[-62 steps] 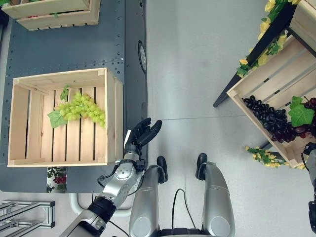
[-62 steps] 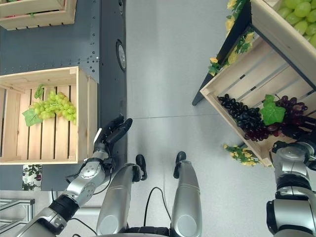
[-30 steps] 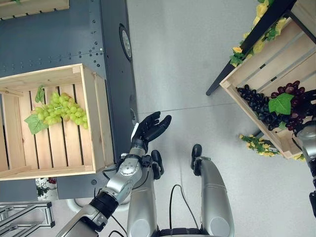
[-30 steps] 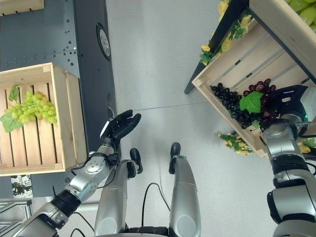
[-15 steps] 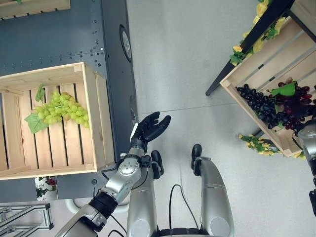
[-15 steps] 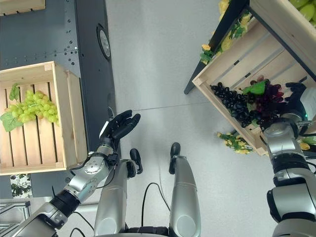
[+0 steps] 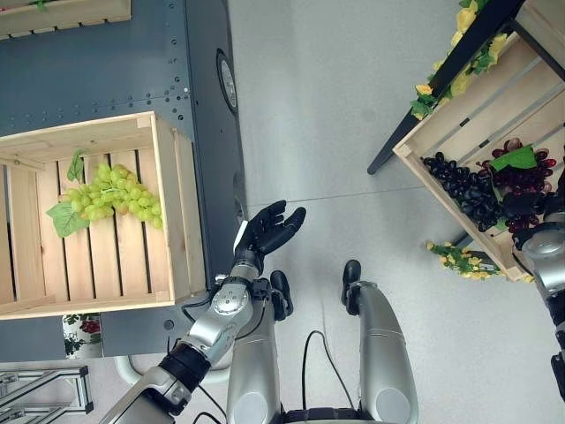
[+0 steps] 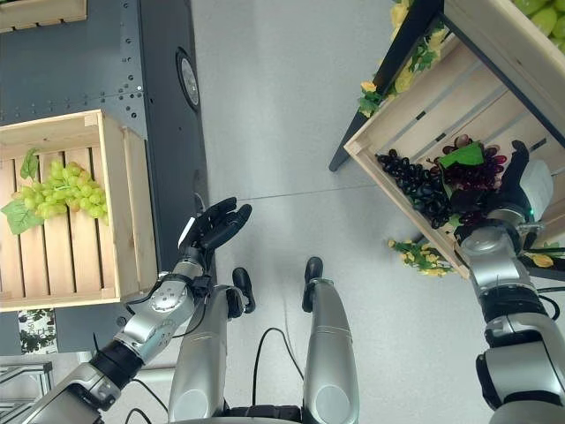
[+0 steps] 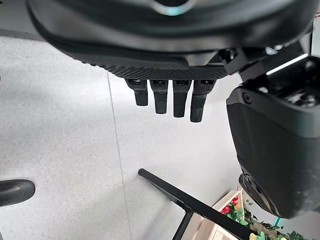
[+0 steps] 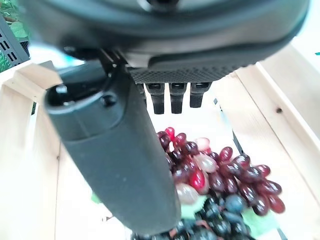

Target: Pick up the fruits from the basket on one side to the basket on the other side

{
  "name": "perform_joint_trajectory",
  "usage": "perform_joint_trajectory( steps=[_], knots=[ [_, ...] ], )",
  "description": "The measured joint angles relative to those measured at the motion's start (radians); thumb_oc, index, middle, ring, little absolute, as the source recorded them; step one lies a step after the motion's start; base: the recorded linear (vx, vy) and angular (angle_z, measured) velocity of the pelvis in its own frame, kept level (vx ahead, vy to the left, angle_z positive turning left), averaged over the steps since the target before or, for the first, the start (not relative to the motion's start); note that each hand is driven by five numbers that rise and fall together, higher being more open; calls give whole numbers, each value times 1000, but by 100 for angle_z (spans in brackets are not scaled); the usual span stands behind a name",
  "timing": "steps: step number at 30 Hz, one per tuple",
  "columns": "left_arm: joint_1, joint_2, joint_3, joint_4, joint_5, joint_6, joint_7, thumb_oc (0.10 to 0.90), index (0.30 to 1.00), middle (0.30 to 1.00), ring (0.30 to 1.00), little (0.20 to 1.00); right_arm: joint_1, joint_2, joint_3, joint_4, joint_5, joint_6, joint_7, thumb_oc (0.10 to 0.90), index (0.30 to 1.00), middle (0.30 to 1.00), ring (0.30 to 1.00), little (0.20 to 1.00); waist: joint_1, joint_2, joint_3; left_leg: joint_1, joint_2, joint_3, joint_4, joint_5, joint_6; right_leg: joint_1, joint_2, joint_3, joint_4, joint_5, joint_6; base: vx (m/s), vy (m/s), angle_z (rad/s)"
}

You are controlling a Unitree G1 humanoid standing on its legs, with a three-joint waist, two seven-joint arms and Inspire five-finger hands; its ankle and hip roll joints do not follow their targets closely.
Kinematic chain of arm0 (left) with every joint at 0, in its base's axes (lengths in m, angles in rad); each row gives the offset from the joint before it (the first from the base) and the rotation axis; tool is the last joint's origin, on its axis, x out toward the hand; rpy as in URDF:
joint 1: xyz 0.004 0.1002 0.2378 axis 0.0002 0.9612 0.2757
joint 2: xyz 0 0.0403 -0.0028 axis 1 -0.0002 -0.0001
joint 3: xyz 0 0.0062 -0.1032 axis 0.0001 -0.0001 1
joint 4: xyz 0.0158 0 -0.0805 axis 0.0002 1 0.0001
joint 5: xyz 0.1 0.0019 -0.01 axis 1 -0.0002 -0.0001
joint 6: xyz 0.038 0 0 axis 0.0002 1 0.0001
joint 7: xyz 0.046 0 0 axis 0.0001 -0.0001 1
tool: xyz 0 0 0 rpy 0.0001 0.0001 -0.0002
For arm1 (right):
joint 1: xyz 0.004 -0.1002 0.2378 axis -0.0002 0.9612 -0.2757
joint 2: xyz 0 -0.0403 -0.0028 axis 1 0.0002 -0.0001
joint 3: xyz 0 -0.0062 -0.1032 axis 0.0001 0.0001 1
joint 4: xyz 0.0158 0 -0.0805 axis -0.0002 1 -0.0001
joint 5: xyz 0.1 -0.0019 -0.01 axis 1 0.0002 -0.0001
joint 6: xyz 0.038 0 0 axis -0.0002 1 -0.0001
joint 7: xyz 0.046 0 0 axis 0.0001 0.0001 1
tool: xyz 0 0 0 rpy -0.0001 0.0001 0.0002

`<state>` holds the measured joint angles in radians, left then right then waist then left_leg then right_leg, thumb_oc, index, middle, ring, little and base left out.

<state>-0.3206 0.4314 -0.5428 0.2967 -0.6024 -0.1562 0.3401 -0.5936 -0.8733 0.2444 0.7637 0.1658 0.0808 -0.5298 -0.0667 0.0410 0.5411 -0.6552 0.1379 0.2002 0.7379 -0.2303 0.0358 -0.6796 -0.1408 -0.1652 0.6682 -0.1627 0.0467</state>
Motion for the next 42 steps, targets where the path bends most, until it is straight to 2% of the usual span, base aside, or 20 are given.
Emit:
perform_joint_trajectory(
  steps=[6,11,15,19,23,28,32,37,40,42],
  knots=[
    [-1,-19,0,11,4,0,8,800,900,900,900,900,83,94,-3,-97,-21,-71,-13,800,900,900,900,900,-11,-13,-2,42,0,16,-17,0,0,24,2,17,-5,-4,-5,6,53,-7],
    [-2,-59,0,68,13,8,27,800,900,900,900,900,193,212,7,-214,-197,-159,-53,800,900,900,900,900,-28,-18,-2,111,-2,27,-54,0,-2,84,1,18,-26,-4,1,28,41,-3],
    [1,-72,-1,97,59,11,40,800,900,900,900,900,255,289,8,-255,-250,-205,-84,800,900,900,900,900,-31,-19,-3,189,-12,32,-111,11,-13,156,1,17,-68,-3,2,49,42,2],
    [7,-89,-1,136,124,11,60,800,900,900,900,900,306,338,42,-265,-332,-260,-121,800,900,900,900,900,-32,-21,-4,324,-33,49,-236,45,-19,272,-1,21,-158,11,16,72,53,-1],
    [20,-134,-11,215,170,-3,69,800,900,900,900,900,348,386,72,-260,-362,-320,-135,800,900,900,900,900,-56,-20,-6,453,-54,50,-385,95,-27,396,3,11,-276,47,28,81,-2,4],
    [78,-161,-40,235,180,-40,74,800,900,900,900,900,390,419,189,-280,-427,-349,-159,800,900,900,900,900,-52,-22,-11,582,-75,49,-570,165,-33,516,12,-14,-429,93,37,67,-79,7],
    [92,-150,-38,242,243,-45,97,800,900,900,900,900,389,426,249,-282,-422,-353,-140,800,900,900,900,900,-24,-21,-18,640,-78,26,-639,188,-38,584,20,-39,-497,107,37,12,-103,14],
    [104,-99,-19,241,390,-54,162,800,900,900,900,900,396,451,242,-283,-290,-352,-75,800,900,900,900,900,0,-19,-61,692,-81,-5,-700,212,-42,656,25,-68,-565,118,43,35,-79,18],
    [129,-58,8,230,517,-55,239,800,900,900,900,900,440,469,242,-276,-220,-338,-43,800,900,900,900,900,22,-9,-149,712,-85,-30,-750,231,-45,691,33,-79,-621,129,48,2,-42,22],
    [132,-37,22,211,570,-56,269,800,900,900,900,900,456,477,243,-275,-192,-321,-38,800,900,900,900,900,32,0,-180,723,-87,-38,-760,232,-45,715,33,-95,-644,132,52,-33,-37,24]
  ],
)
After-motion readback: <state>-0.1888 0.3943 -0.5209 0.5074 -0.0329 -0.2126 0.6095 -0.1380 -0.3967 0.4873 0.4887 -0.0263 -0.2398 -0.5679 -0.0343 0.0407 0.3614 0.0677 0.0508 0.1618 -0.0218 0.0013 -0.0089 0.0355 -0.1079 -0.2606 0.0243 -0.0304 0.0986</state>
